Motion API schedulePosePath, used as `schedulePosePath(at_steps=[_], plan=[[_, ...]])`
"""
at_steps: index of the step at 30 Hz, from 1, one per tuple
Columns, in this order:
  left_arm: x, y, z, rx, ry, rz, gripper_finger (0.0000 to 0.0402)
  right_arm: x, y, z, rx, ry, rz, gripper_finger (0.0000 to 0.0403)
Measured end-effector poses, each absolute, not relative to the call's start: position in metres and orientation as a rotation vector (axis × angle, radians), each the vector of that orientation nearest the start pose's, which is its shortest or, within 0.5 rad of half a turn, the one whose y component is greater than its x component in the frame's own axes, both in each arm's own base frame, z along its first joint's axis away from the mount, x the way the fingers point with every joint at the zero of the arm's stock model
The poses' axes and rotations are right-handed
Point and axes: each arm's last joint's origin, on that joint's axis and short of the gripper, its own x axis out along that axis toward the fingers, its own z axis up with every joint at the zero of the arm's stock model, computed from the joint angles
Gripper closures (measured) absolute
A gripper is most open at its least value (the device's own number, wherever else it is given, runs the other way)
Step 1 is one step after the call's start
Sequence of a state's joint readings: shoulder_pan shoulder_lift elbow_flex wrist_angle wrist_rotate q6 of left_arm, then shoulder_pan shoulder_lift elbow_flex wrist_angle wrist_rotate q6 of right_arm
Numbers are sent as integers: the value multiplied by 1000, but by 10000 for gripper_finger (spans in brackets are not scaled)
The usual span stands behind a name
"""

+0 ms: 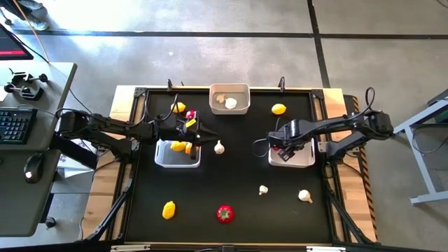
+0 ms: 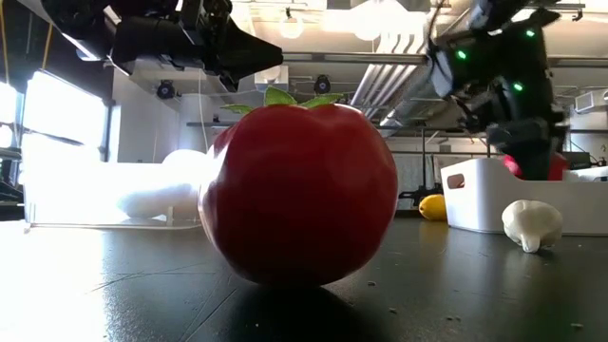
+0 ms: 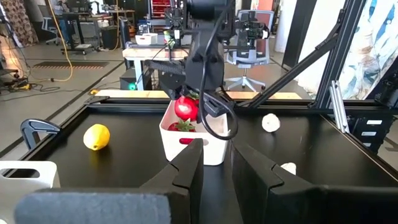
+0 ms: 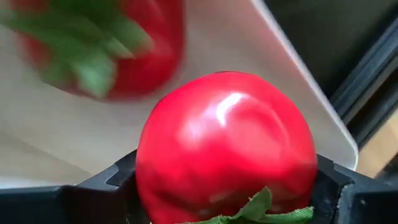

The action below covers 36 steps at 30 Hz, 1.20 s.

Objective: Sort produce into baskets
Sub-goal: Put the red tomato into the bottom right white bin

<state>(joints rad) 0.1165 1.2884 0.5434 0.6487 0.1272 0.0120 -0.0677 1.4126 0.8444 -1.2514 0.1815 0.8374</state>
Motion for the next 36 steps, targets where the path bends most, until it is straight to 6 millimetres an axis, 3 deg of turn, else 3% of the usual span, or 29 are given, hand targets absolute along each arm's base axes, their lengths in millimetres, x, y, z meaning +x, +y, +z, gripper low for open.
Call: schedulePosePath(at_steps=[5, 12, 18, 27, 36], plan=[[262, 27, 226, 7, 94, -12, 338, 174, -16, 176, 566, 1560, -928, 135], [262, 27, 226, 20, 88, -12, 338, 161, -18, 178, 670, 1367, -950, 135], [262, 27, 226, 19, 88, -12, 338, 161, -21, 174, 673, 1341, -970, 130], [262, 27, 226, 17, 89, -12, 338, 158, -20, 165, 667, 1344, -964, 80], [262, 27, 226, 17, 90, -22, 338, 162, -21, 180, 608, 1365, -949, 71]])
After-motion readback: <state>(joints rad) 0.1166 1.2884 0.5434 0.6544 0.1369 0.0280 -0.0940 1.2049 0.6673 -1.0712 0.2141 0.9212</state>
